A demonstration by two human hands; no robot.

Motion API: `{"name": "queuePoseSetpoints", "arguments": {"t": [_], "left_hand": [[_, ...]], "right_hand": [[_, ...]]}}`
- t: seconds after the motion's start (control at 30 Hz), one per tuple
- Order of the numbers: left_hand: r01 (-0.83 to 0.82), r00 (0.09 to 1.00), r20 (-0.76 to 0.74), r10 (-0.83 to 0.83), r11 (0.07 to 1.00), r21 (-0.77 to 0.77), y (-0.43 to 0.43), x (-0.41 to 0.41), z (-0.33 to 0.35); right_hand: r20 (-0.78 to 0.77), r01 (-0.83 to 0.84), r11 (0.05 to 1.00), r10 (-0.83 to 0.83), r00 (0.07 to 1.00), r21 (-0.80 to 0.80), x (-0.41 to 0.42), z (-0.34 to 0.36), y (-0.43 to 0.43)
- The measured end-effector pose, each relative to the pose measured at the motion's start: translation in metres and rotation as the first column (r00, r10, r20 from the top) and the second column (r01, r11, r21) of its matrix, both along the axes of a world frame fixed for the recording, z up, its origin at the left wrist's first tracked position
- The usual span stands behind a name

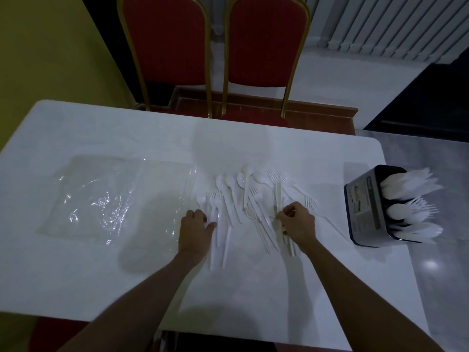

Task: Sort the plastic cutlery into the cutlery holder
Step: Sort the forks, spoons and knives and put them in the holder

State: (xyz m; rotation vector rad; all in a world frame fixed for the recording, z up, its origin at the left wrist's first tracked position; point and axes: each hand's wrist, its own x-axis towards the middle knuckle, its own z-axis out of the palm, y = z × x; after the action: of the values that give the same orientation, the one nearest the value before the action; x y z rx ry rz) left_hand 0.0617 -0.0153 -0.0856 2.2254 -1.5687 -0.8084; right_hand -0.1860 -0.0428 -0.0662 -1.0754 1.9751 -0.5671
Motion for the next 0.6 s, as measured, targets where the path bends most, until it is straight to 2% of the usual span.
{"name": "queuePoseSetpoints", "arguments": {"t": [0.23,0.33,0.43,0.6], "left_hand": [[-0.131,0.988,-0.077,0.135,0.990,0.050,-0.011,-0.002,0.003],[-0.163,0.978,-0.130,0.162,0.987,0.006,-0.011,-0.001,0.009],[-0.135,0.962,-0.246,0.119,0.990,-0.048,-0.011,-0.005,0.012],[0.045,0.926,-0.376,-0.039,0.999,0.008,-0.014,-0.015,0.011]], "right_hand": [[0.170,0.095,0.995,-0.097,0.981,0.020,-0.008,0.005,-0.001],[0.232,0.131,0.991,-0.136,0.963,0.037,-0.008,0.008,-0.004],[0.284,0.163,0.986,-0.167,0.944,0.039,-0.011,0.010,-0.005],[0.280,0.257,0.964,-0.267,0.922,0.075,-0.022,0.003,-0.003]]}}
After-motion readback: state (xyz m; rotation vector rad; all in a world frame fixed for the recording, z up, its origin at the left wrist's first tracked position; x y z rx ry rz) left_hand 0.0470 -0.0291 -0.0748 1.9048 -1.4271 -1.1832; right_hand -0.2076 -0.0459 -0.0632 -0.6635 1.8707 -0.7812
